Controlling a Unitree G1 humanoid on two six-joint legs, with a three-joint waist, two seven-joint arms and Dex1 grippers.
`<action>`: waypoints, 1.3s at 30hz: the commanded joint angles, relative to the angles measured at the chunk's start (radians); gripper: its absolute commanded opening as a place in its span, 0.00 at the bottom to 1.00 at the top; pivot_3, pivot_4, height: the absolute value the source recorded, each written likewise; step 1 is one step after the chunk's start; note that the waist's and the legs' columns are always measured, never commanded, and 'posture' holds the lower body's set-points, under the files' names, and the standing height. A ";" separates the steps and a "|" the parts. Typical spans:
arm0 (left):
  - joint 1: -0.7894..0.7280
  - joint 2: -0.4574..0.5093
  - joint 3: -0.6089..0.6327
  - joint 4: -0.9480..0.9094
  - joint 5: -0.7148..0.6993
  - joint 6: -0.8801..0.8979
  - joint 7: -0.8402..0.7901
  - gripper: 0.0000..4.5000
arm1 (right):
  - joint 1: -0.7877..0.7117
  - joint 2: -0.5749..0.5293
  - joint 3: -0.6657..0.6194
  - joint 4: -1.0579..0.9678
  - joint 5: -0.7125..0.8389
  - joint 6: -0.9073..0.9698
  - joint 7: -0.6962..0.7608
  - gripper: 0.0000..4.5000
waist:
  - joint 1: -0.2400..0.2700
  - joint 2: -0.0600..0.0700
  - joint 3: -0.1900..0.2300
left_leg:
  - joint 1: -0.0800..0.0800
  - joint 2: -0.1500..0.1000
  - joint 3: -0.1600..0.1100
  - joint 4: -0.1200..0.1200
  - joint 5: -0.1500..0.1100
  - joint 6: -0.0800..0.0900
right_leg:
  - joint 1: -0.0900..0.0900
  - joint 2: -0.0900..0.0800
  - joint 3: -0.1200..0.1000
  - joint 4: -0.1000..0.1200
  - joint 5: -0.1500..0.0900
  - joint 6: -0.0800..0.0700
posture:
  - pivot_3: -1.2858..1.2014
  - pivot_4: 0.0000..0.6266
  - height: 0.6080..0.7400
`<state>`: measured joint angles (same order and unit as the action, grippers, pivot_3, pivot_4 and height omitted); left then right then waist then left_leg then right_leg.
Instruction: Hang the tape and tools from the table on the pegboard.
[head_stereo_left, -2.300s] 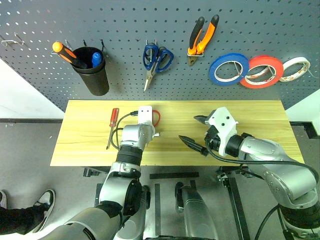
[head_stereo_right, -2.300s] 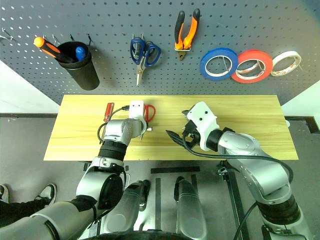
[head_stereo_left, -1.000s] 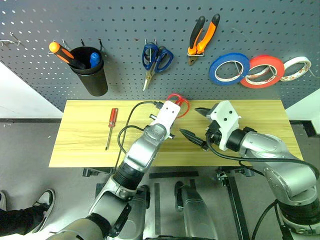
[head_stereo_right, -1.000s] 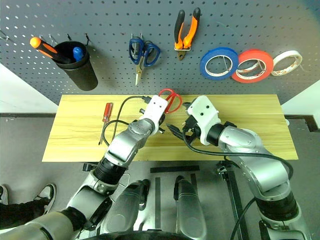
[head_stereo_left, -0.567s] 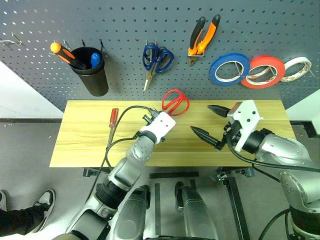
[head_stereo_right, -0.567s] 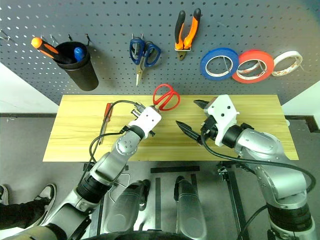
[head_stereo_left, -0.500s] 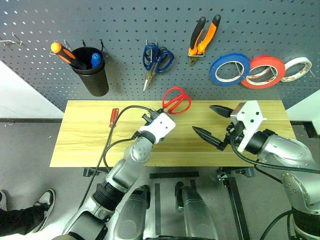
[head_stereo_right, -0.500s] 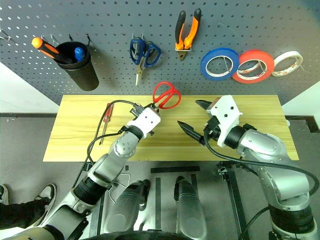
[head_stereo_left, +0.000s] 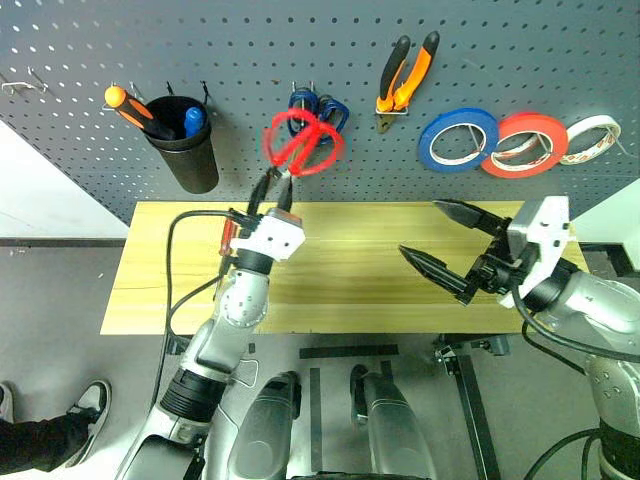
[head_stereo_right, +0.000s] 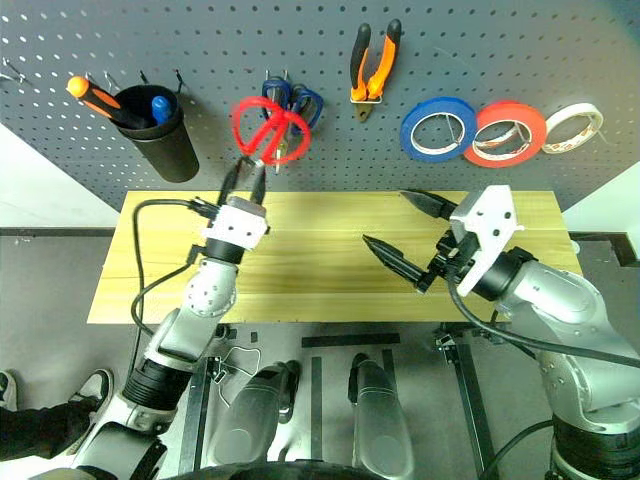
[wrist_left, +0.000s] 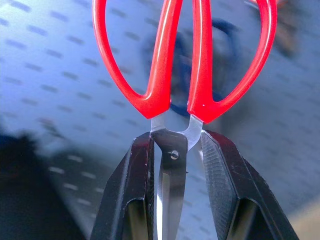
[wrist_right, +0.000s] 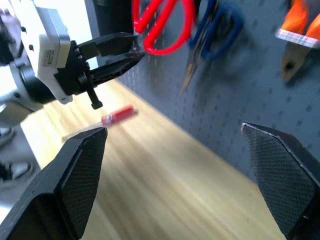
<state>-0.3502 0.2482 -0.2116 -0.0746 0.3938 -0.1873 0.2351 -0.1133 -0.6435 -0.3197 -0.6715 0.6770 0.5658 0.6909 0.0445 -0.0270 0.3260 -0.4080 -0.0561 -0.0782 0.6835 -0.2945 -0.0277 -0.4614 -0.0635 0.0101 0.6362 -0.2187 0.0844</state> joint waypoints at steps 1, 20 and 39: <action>-0.035 0.010 0.040 0.038 0.001 -0.073 0.005 0.23 | -0.005 0.003 -0.030 -0.030 0.045 -0.031 -0.005 1.00 | 0.000 0.000 -0.001 | 0.000 0.000 0.000 0.000 0.000 0.000 | 0.000 0.000 0.000 0.000 0.000 0.000 | 0.55 0.40 1.00; -0.062 -0.052 0.029 0.102 -0.024 -0.160 -0.122 0.23 | -0.011 -0.017 0.008 -0.024 0.031 -0.036 -0.038 1.00 | -0.002 0.000 -0.002 | 0.002 0.000 0.002 0.002 0.000 0.000 | 0.000 0.000 0.001 0.006 0.000 0.000 | 0.55 0.40 1.00; -0.195 -0.041 0.058 0.264 -0.009 -0.189 -0.096 0.23 | -0.003 -0.018 0.021 -0.046 0.031 -0.028 -0.055 1.00 | -0.003 0.000 -0.002 | 0.002 -0.001 0.002 0.014 -0.002 0.006 | 0.002 0.001 0.001 0.013 0.003 0.001 | 0.55 0.40 1.00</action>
<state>-0.5257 0.2121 -0.1624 0.1979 0.3816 -0.3469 0.1240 -0.1229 -0.6530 -0.2882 -0.6735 0.6925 0.5532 0.6415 0.0415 -0.0272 0.3238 -0.4063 -0.0567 -0.0761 0.6979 -0.2967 -0.0214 -0.4596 -0.0627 0.0113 0.6495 -0.2156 0.0850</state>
